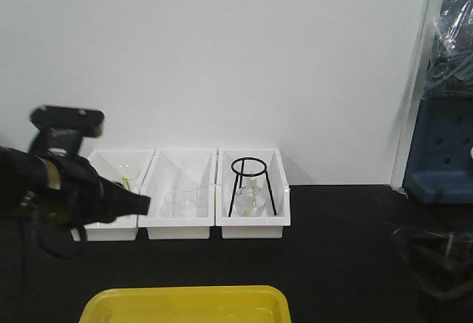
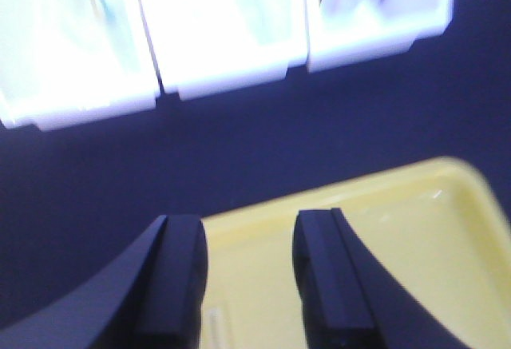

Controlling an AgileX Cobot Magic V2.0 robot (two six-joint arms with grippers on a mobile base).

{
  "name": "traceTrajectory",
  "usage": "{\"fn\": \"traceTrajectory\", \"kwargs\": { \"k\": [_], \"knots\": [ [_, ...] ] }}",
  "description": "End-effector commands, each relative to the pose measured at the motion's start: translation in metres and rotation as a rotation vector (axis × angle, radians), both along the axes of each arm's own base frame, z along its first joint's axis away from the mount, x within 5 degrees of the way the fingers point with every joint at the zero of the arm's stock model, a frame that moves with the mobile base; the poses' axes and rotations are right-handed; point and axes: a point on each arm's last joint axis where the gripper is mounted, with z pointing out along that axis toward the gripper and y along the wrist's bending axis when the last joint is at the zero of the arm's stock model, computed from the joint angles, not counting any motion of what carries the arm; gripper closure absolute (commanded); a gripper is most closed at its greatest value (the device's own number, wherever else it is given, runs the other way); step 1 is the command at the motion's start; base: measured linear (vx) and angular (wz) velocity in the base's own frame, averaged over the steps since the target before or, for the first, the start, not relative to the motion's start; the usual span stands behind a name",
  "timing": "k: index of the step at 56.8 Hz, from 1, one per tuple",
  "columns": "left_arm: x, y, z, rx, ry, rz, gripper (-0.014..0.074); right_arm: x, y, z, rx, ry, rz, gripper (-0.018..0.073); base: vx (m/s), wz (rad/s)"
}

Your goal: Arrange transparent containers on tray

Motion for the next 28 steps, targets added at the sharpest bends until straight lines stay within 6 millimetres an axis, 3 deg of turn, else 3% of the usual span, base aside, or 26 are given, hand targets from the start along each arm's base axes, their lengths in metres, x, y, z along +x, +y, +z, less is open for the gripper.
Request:
{"fn": "traceTrajectory", "kwargs": {
  "k": [1, 13, 28],
  "knots": [
    [-0.033, 0.014, 0.053, -0.073, -0.214, -0.027, 0.0206, 0.017, 0.012, 0.012, 0.053, 0.000, 0.011, 0.0568, 0.00, 0.00],
    [-0.081, 0.036, 0.091, -0.091, -0.369, -0.050, 0.0285, 0.073, 0.046, 0.019, -0.010, 0.235, 0.043, 0.0568, 0.00, 0.00],
    [-0.090, 0.040, 0.094, -0.085, -0.373, -0.049, 0.0433, 0.137, 0.121, 0.009, -0.026, 0.406, 0.162, 0.0568, 0.00, 0.00]
  ]
}}
